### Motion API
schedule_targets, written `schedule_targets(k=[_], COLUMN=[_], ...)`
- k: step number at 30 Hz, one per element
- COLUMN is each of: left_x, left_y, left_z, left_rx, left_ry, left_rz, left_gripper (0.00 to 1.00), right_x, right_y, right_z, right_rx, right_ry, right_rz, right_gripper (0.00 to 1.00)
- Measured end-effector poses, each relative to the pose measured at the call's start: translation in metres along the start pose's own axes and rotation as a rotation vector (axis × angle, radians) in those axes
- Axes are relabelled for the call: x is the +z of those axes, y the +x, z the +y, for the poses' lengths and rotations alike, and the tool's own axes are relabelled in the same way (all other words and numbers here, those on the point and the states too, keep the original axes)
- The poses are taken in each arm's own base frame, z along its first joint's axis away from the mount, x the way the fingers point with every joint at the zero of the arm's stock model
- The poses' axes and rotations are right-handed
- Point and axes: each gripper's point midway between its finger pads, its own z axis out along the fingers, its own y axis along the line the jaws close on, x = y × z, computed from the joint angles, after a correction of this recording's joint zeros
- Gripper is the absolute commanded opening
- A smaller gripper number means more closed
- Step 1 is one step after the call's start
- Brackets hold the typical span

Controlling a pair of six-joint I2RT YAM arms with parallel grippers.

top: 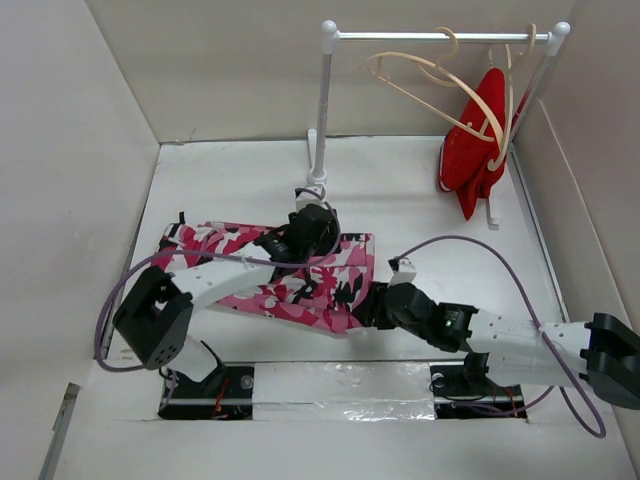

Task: Place the trousers on the hanger
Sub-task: Fold the trousers at the center of the board.

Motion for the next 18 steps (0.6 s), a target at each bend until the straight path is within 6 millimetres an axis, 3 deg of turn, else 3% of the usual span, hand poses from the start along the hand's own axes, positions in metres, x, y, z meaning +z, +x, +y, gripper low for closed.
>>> schedule_targets(k=[1, 2, 7, 10, 11, 13, 16, 18], left_x=[0.007, 0.013, 0.019, 0.009, 0.004, -0.003, -0.016, -0.021], left_y=[0.002, 0.004, 0.025, 0.041, 0.046, 0.049, 0.054, 0.056], left_z=[-0.005, -0.008, 0.002, 0.02, 0.027, 0.036, 0.052, 0.06], left_rx=[0.006, 0.01, 0.017, 0.01, 0.005, -0.013, -0.048, -0.069], left_ry=[0.009, 0.016, 0.017, 0.009, 0.001, -0.01, -0.019, -0.03], left_rz=[0.006, 0.011, 0.032, 0.033, 0.032, 0.017, -0.017, -0.034], left_gripper=[0.54, 0.54, 0.52, 0.51, 0.51, 0.51, 0.51, 0.51], right_x=[0.002, 0.005, 0.022, 0.033, 0.035, 0.039, 0.04, 0.037], right_y=[0.002, 0.002, 0.006, 0.011, 0.011, 0.009, -0.001, -0.015], right_z=[-0.005, -0.008, -0.022, -0.032, -0.037, -0.045, -0.055, -0.06], right_rx=[0.014, 0.027, 0.07, 0.092, 0.102, 0.13, 0.161, 0.189], right_ry=[0.014, 0.025, 0.082, 0.109, 0.118, 0.137, 0.156, 0.155], right_rz=[0.004, 0.007, 0.016, 0.021, 0.019, 0.009, -0.016, -0.053], right_gripper=[0.63, 0.77, 0.79, 0.55, 0.32, 0.11, 0.01, 0.0])
